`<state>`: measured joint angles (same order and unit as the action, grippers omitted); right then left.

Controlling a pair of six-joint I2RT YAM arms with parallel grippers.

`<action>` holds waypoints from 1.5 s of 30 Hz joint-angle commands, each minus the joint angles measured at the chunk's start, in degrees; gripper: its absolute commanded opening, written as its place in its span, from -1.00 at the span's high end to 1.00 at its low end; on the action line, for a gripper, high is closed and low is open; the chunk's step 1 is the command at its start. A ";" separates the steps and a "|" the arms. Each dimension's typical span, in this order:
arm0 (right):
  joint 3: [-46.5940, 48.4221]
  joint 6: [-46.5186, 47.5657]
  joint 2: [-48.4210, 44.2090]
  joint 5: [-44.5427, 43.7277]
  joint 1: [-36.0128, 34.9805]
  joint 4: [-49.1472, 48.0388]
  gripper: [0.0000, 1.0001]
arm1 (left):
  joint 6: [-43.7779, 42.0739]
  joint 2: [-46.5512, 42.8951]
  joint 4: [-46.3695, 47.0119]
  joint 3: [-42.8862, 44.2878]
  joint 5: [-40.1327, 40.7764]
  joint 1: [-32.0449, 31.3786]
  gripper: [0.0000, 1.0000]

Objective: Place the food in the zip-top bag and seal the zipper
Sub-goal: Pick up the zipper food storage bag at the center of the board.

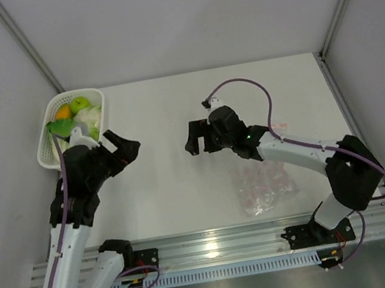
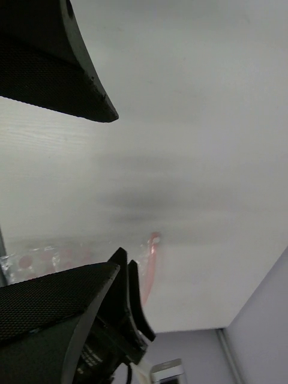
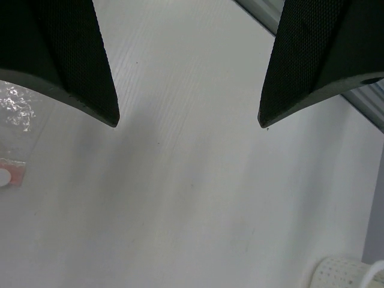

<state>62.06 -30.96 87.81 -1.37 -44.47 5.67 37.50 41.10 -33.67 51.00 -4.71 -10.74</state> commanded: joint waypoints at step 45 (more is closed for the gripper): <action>-16.18 1.60 -3.44 17.18 48.95 11.04 -0.56 | 3.11 -7.79 23.83 -19.97 -35.28 -5.69 -0.83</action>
<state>46.87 -30.52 82.52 11.86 4.36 22.55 41.63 34.85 -9.67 32.10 -37.45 -16.03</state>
